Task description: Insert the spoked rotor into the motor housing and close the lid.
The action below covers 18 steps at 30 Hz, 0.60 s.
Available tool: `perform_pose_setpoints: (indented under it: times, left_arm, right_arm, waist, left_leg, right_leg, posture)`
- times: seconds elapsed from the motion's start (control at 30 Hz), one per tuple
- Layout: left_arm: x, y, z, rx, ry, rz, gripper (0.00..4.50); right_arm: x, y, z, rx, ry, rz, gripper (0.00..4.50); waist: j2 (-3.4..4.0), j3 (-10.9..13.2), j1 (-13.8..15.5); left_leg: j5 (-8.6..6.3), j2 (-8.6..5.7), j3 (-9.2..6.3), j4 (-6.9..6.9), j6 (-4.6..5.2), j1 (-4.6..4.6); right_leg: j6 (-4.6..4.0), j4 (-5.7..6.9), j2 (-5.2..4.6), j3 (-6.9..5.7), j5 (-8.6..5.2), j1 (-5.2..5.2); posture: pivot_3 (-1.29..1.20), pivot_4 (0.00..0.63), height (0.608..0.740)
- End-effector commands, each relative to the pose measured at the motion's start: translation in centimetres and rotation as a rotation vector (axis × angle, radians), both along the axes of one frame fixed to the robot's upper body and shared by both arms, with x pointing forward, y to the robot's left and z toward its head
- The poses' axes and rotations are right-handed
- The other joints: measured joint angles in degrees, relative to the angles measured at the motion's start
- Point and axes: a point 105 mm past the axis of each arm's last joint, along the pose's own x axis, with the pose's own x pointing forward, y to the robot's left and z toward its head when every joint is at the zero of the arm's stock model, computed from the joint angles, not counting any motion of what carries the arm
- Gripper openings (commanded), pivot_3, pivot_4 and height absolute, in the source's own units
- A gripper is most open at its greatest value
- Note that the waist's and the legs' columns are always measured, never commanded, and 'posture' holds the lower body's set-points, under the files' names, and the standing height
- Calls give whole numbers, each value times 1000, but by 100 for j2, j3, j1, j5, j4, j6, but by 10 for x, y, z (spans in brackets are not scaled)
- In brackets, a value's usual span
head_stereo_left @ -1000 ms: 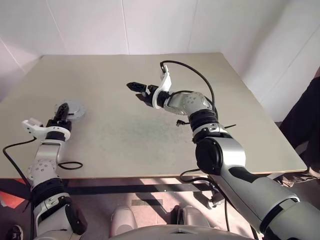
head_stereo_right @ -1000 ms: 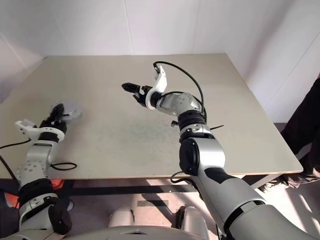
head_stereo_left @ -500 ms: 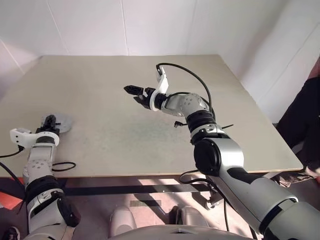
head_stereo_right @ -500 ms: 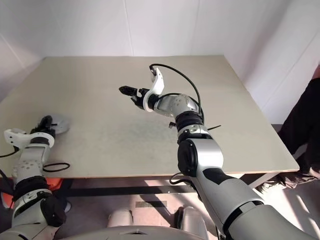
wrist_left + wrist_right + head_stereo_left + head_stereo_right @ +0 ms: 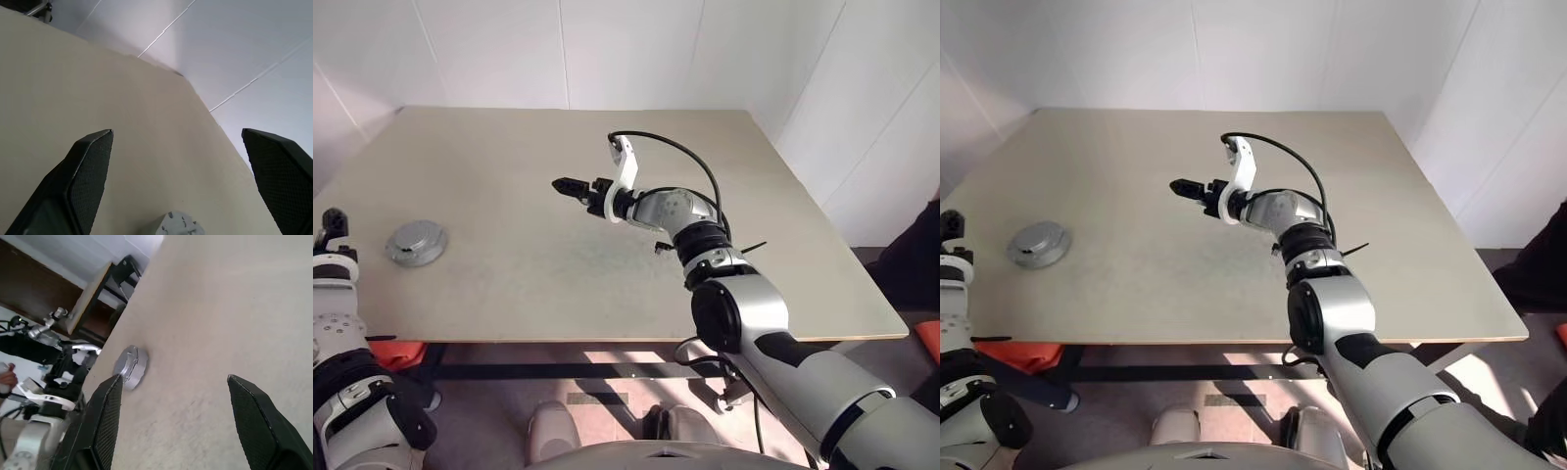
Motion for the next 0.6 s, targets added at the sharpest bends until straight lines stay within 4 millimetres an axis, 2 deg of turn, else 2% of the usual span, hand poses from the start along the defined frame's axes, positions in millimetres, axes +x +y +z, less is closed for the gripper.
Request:
perform_pose_setpoints:
  times: [0.03,0.07,0.17,0.2,0.27,0.37,0.4,0.47,0.6]
  left_arm:
    - [30,-78,36,275,-20,-353,4428]
    - [36,-102,38,349,-10,-442,4428]
    - [45,-151,37,535,14,-609,4428]
    - [45,-168,34,576,18,-679,4428]
    - [43,-198,23,638,34,-811,4428]
    - [25,-249,-17,736,118,-1084,4428]
    - [20,-258,-27,751,138,-1138,4428]
    - [19,-263,-37,755,154,-1156,4428]
    - [24,-260,-32,733,135,-1130,4428]
  right_arm:
    - [-1,-19,42,-48,-369,56,3863]
    - [-1,-30,46,-82,-451,63,3863]
    - [-13,-62,57,-182,-765,109,3863]
    - [-21,-73,51,-222,-814,169,3863]
    - [-32,-91,36,-280,-798,287,3863]
    - [-35,-122,-9,-482,-716,365,3863]
    - [-36,-129,-23,-537,-693,379,3863]
    - [-38,-137,-38,-583,-655,384,3863]
    - [-40,-133,-32,-529,-640,359,3863]
  waist:
    - [-5,-1,33]
    - [-5,-1,62]
    - [-5,-2,88]
    - [-2,0,77]
    - [-1,0,68]
    - [8,1,-43]
    - [11,0,-85]
    - [15,3,-145]
    - [35,13,-223]
  left_leg:
    - [-1,-4,0,5,3,-2]
    - [-2,-6,0,9,3,-3]
    - [-2,-10,3,12,5,5]
    - [-2,-9,3,10,6,6]
    - [-4,-10,11,8,9,2]
    - [-6,-10,20,7,14,4]
    - [-6,-10,22,7,14,4]
    - [-7,-10,27,7,16,10]
    - [-1,-7,26,12,10,-6]
  right_leg:
    - [-1,2,-5,0,0,1]
    - [-1,2,-10,-1,1,5]
    - [-1,6,-28,-3,1,15]
    - [-1,5,-28,-5,1,22]
    - [-1,5,-26,0,1,23]
    - [-3,5,-25,2,1,25]
    - [-4,4,-25,2,1,24]
    - [-4,6,-23,1,1,22]
    - [-23,19,-16,3,14,-10]
  posture:
    - [0,0,740]
    - [0,0,740]
    - [0,0,740]
    - [0,0,740]
    - [0,0,740]
    - [0,0,740]
    - [0,0,740]
    - [0,0,740]
    - [0,0,740]
